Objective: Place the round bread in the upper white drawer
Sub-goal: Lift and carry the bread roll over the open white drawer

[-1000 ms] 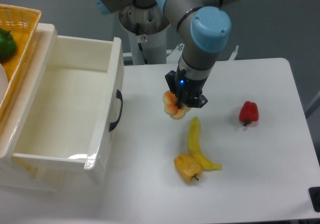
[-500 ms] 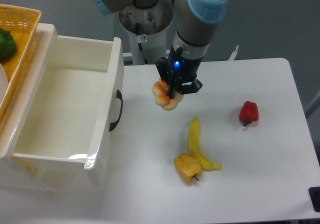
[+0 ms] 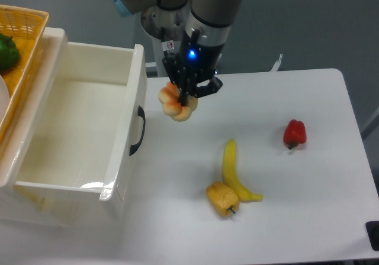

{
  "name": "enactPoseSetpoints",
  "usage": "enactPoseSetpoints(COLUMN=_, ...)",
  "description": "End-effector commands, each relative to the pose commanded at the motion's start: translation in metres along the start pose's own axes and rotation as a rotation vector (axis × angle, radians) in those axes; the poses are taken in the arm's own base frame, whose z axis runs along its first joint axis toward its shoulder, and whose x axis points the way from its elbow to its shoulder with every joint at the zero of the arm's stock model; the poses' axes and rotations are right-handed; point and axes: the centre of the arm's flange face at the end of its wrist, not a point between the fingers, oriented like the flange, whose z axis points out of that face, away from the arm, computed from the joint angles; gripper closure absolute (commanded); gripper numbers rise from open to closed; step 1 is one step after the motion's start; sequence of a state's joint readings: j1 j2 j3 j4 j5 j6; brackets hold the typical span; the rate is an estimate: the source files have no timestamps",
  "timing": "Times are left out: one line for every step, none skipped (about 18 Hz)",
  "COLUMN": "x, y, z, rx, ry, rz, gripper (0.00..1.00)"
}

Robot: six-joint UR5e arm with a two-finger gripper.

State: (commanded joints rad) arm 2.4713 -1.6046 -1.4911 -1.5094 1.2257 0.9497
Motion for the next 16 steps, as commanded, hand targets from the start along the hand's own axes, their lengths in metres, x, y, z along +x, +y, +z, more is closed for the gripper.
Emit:
enactPoseSetpoints(x=0.007, y=-0.003, z=-0.003, rx=0.004, ry=-0.003, rz=-0.001, gripper=1.0)
enactPoseSetpoints(x=0.013, y=-0.005, z=-0.006, rx=0.007, ry=-0.005, rz=0.001, gripper=1.0)
enactPoseSetpoints(x=0.022, y=-0.009, z=-0.008, rx=0.011, ry=-0.009, rz=0.008, gripper=1.0)
enactPoseSetpoints(x=0.029, y=-0.011, z=-0.012, rx=0.019, ry=-0.012, rz=0.007, gripper=1.0)
enactPoseSetpoints(x=0.036, y=-0.014, z=-0.016, rx=0.034, ry=-0.01, rz=0.007, gripper=1.0)
enactPoseSetpoints(x=0.044, y=-0.016, z=-0.02, rx=0.048, ry=-0.006, rz=0.011, gripper=1.0)
enactPoseSetpoints(x=0.048, y=-0.018, z=-0.022, rx=0.063, ry=0.002, rz=0.011, gripper=1.0)
enactPoseSetpoints(x=0.056, y=-0.022, z=-0.023, rx=0.073, ry=0.011, rz=0.017, gripper=1.0)
enactPoseSetpoints(x=0.065, y=-0.026, z=-0.023, rx=0.079, ry=0.017, rz=0.024, gripper=1.0)
enactPoseSetpoints(x=0.072, y=-0.03, z=-0.021, rx=0.077, ry=0.023, rz=0.029, gripper=1.0)
enactPoseSetpoints(x=0.079, y=-0.033, z=-0.017, rx=0.074, ry=0.03, rz=0.038, gripper=1.0)
enactPoseSetpoints(x=0.085, y=-0.037, z=-0.013, rx=0.069, ry=0.039, rz=0.049, gripper=1.0)
enactPoseSetpoints(x=0.087, y=-0.039, z=-0.009, rx=0.066, ry=0.049, rz=0.055, gripper=0.98)
enactPoseSetpoints(x=0.092, y=-0.042, z=-0.003, rx=0.06, ry=0.059, rz=0.065, gripper=0.96)
enactPoseSetpoints(x=0.099, y=-0.046, z=0.003, rx=0.054, ry=0.07, rz=0.08, gripper=0.95)
enactPoseSetpoints(x=0.1, y=-0.048, z=0.009, rx=0.047, ry=0.079, rz=0.084, gripper=0.95)
